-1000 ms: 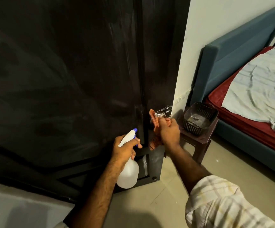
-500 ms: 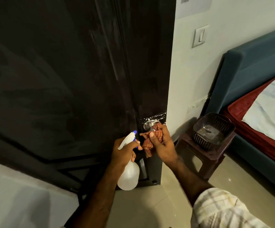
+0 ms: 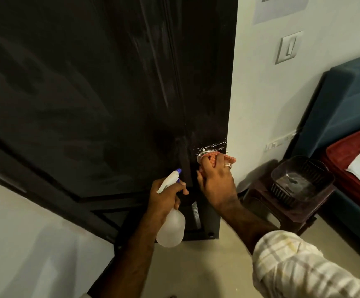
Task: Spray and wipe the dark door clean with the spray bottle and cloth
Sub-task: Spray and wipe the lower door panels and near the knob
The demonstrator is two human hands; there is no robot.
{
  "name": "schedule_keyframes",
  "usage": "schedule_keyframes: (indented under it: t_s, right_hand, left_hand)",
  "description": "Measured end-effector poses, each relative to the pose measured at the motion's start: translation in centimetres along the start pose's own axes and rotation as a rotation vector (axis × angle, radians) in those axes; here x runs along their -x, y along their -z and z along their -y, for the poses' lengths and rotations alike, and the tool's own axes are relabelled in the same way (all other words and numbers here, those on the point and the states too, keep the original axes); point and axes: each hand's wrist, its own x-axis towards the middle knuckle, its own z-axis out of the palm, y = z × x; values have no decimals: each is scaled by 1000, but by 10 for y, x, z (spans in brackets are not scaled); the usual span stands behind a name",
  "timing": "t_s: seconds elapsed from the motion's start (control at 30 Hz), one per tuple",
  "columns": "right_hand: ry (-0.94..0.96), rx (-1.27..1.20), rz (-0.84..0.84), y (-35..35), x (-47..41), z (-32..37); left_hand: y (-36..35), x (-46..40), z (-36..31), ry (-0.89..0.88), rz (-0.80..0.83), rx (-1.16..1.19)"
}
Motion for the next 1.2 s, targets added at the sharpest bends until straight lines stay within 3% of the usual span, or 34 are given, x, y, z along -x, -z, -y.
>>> schedule_keyframes:
  t_s: [0.1,0.2,0.3,0.47,0.53,0.67,0.77,0.83,0.9,1.0,1.07,1.13,1.2]
  right_hand:
    - [106,-124,-4,-5,-1,-21]
    - [-41,-526,-32,-11,-2,-27]
    - [-362,-1035,-49,-20,-9,-12]
    - [-1090,-1479,-78,-18,-44,0]
    - [-1043,-1211,-130,-19,-44,2]
    - [-349,-311,-176,-18,-19,10]
    - [-165,-239,-110,-17,-11,0]
    - [-182,-444,-59,-16,-10,-9]
    - [-326,-798,-65,-19,-13,-9]
    - [-748,-1303,-118,-15,-25,1]
    - [-1003,-1691,-33,-10,-28,6]
    - [-1031,-1858,76,-12,-26,7]
    - [-990,-1874,57,-18,-25,6]
  left_hand:
    - [0,-8,-2,-12,17,-3]
    - [2,-21,1,-3,35,-22]
    - [4,-32,1,12,74,-21]
    - [10,-44,-7,-29,165,-62]
    - [12,-49,-9,-48,193,-75]
    - [13,-59,-8,-69,204,-89]
    - [9,-61,-8,-57,211,-104]
    - [7,-61,-9,-52,219,-106]
    - [6,-60,-8,-50,231,-100]
    - [1,-57,-4,-38,251,-130]
    - [-3,-52,0,-9,254,-154]
    - [-4,-49,2,5,254,-190]
    - [-4,-46,2,16,243,-218]
